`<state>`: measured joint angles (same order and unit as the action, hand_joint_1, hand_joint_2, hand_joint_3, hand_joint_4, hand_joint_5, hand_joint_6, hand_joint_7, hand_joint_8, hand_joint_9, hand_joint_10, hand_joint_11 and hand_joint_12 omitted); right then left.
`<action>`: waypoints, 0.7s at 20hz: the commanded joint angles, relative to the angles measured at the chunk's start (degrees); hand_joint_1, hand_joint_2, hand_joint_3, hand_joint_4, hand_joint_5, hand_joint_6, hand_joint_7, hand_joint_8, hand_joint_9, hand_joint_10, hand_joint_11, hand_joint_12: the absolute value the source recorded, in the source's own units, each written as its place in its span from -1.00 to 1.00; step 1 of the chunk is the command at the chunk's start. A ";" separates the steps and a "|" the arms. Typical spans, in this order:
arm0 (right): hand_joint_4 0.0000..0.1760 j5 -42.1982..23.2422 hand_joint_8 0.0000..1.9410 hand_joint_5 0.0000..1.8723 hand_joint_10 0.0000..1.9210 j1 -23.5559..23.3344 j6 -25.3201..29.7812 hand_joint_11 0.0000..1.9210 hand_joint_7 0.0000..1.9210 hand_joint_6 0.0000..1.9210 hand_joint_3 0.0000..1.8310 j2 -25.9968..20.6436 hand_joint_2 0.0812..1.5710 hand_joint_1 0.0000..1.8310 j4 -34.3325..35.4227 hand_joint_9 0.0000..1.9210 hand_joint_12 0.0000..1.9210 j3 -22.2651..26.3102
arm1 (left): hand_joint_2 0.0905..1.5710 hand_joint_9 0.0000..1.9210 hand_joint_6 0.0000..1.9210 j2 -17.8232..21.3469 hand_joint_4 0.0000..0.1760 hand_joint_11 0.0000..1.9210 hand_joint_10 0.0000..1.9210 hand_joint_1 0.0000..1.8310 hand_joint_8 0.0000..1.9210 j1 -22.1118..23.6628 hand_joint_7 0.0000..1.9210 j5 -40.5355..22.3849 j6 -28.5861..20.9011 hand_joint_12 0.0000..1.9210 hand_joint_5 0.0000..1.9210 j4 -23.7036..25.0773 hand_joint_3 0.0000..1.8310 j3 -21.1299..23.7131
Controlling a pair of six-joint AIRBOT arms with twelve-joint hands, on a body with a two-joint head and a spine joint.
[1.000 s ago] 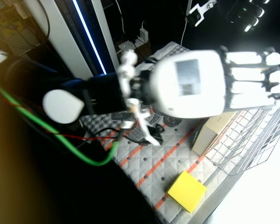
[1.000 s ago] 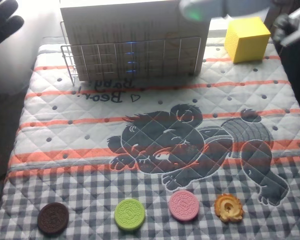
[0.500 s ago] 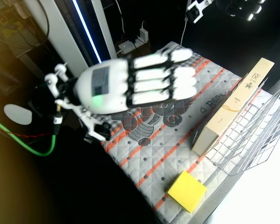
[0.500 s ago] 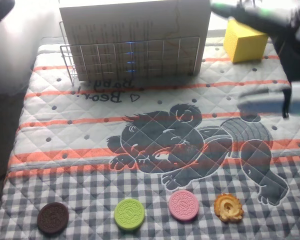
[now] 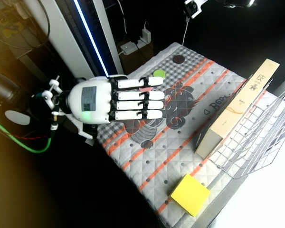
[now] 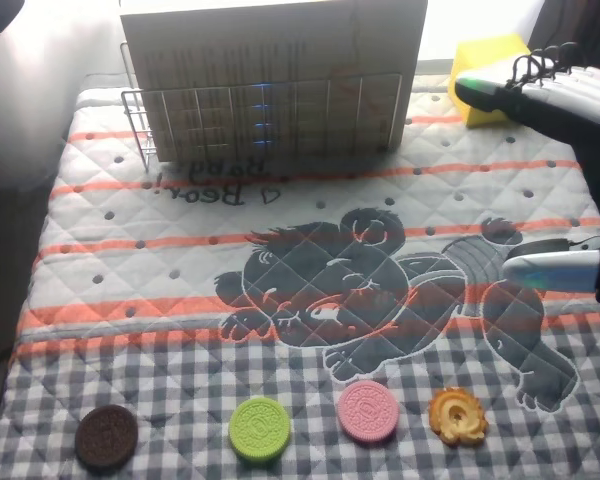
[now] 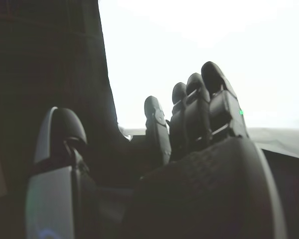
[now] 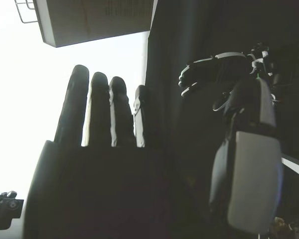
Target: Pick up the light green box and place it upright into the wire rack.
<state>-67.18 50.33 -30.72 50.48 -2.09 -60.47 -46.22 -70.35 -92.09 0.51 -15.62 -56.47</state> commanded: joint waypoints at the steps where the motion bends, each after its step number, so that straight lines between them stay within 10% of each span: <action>1: -0.16 -8.78 -0.99 -0.88 -0.98 -0.10 0.25 -0.83 -0.77 -1.00 -1.00 -0.38 0.28 -0.46 1.42 -0.77 -0.92 0.25 | 0.21 -0.73 -1.00 0.20 -0.94 -1.00 -0.98 -0.26 -0.98 0.26 -0.66 -7.04 -0.51 -0.41 -0.58 -1.45 -0.99 -0.07; 5: -0.27 -10.49 -0.99 -0.91 -0.99 0.00 0.26 -0.80 -0.74 -1.00 -1.00 -1.39 0.31 -0.52 2.13 -0.73 -0.91 -0.12 | 0.21 -0.74 -1.00 -0.73 -0.15 -0.90 -0.99 -0.31 -1.00 1.43 -0.69 -6.20 -0.51 -0.37 -0.62 -1.58 -1.00 -2.38; 6: 0.20 -10.49 -1.00 -0.88 -0.99 -0.29 0.26 -0.83 -0.74 -0.99 -1.00 -2.16 0.25 -0.44 2.72 -0.73 -0.92 -0.32 | 0.24 -0.75 -1.00 -0.96 -0.48 -0.91 -1.00 -0.25 -1.00 2.90 -0.70 -4.45 -0.51 -0.43 -0.65 -1.10 -1.00 -3.56; 9: 0.38 -10.74 -1.00 -0.95 -1.00 -1.00 0.25 -0.91 -0.79 -1.00 -1.00 -3.58 0.29 -0.42 2.61 -0.83 -0.97 -0.74 | 0.26 -0.72 -1.00 0.25 -0.65 -0.91 -0.99 -0.37 -1.00 5.01 -0.69 2.47 -0.51 -0.43 -0.65 2.34 -0.99 -5.24; 10: 0.01 -10.73 -1.00 -0.90 -1.00 -0.99 0.25 -0.94 -0.83 -0.99 -0.99 -3.87 0.35 -0.42 2.22 -0.88 -0.98 -1.02 | 0.26 -0.71 -0.99 0.74 -0.71 -0.95 -0.99 -0.33 -0.99 5.48 -0.66 4.26 -0.51 -0.45 -0.62 3.07 -1.00 -5.48; 12: 0.03 -10.20 -0.99 -0.95 -0.99 -1.00 0.25 -0.95 -0.84 -1.00 -0.99 -4.15 0.39 -0.44 1.07 -0.87 -0.99 -1.50 | 0.20 -0.72 -0.99 1.51 0.28 -1.00 -1.00 -0.36 -0.99 6.04 -0.60 7.72 -0.51 -0.98 -0.58 3.61 -1.00 -6.23; 14: 0.52 -10.25 -0.99 -0.93 -1.00 -1.77 0.25 -1.00 -0.84 -0.99 -1.00 -3.94 0.36 -0.38 0.99 -0.90 -1.00 -1.81 | 0.24 -0.66 -1.00 1.18 0.09 -1.00 -0.99 -0.45 -1.00 6.91 -0.57 10.81 -0.51 -1.00 -0.58 2.88 -0.99 -7.73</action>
<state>-70.43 49.25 -30.72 46.81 -3.05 -62.17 -45.15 -63.75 -74.98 0.49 -11.03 -64.40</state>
